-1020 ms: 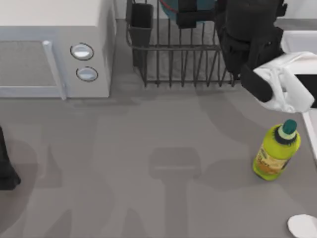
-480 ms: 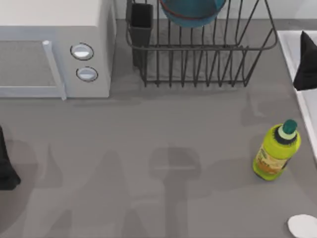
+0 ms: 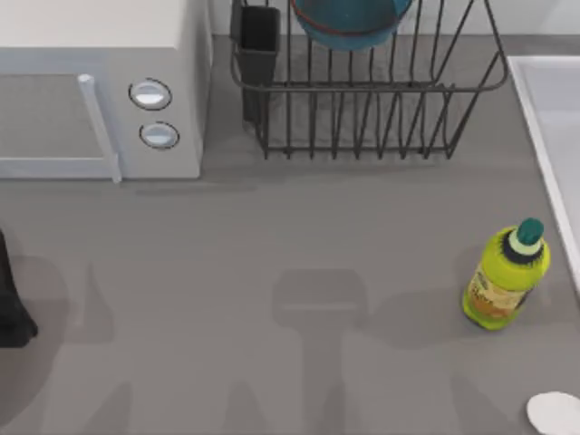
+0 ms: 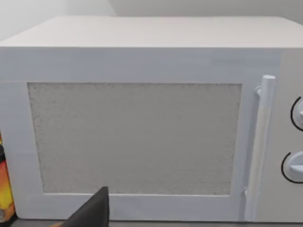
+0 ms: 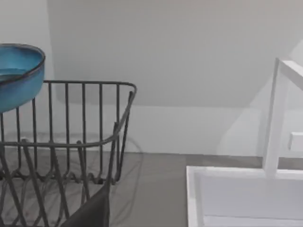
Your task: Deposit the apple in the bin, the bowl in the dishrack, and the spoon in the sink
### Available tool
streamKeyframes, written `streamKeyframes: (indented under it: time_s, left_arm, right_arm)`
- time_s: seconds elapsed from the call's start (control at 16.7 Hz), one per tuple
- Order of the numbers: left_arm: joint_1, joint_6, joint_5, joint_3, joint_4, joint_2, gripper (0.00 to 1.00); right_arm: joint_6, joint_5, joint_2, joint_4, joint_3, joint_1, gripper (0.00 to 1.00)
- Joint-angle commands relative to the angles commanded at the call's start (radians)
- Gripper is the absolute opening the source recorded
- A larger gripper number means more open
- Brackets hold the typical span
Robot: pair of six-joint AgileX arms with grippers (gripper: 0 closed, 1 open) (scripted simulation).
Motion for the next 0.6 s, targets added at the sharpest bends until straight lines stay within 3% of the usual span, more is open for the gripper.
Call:
streamKeyframes:
  time_s: [0.24, 0.6]
  left_arm:
    - [0.0, 0.0, 0.0, 0.0, 0.0, 0.0, 1.0]
    - [0.0, 0.0, 0.0, 0.0, 0.0, 0.0, 1.0]
  right_arm:
    - [-0.003, -0.019, -0.176, -0.119, -0.09, -0.075, 1.0]
    - [-0.004, -0.019, -0.196, -0.136, -0.097, -0.085, 1.0]
